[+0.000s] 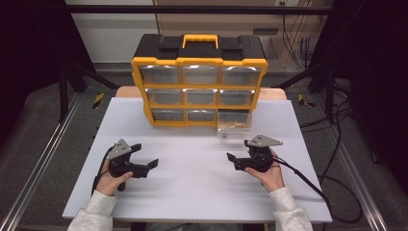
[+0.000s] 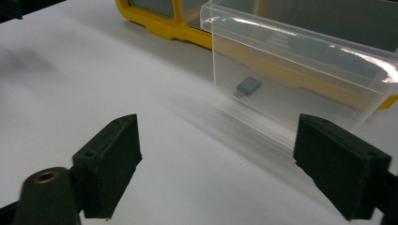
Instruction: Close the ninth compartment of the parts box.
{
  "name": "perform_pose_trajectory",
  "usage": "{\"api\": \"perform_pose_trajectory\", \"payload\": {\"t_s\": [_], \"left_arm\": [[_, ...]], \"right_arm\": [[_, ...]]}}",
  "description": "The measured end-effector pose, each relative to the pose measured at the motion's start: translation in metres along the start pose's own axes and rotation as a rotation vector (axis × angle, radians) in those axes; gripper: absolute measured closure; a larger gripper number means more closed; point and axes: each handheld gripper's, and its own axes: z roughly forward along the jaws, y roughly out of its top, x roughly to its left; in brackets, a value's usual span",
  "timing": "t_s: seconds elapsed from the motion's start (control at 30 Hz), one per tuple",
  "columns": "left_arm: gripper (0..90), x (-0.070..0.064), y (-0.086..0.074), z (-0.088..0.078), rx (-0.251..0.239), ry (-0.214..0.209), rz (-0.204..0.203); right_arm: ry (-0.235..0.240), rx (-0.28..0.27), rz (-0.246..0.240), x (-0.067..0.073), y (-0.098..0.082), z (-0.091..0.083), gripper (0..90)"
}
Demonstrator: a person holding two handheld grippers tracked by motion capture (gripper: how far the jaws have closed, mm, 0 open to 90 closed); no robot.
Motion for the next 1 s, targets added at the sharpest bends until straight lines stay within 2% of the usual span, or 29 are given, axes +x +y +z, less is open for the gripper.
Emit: {"api": "perform_pose_trajectory", "payload": {"t_s": [0.23,0.5,0.8,1.0], "left_arm": [[1.4,0.001,-0.001,0.001,0.007,0.002,0.005],[1.4,0.002,-0.003,0.001,0.012,0.001,-0.002],[1.4,0.002,-0.004,0.001,0.011,-0.004,0.001],[1.4,0.003,-0.004,0.0,0.007,-0.009,-0.002]], "right_arm": [[-0.01,0.01,-0.015,-0.001,-0.001,0.005,25.4],[-0.001,0.006,-0.004,-0.002,0.001,0.011,35.4],[-0.039,0.0,-0.016,-0.002,0.002,0.014,52.4],[-0.049,-0.01,-0.005,-0.004,0.006,0.015,63.0]]}}
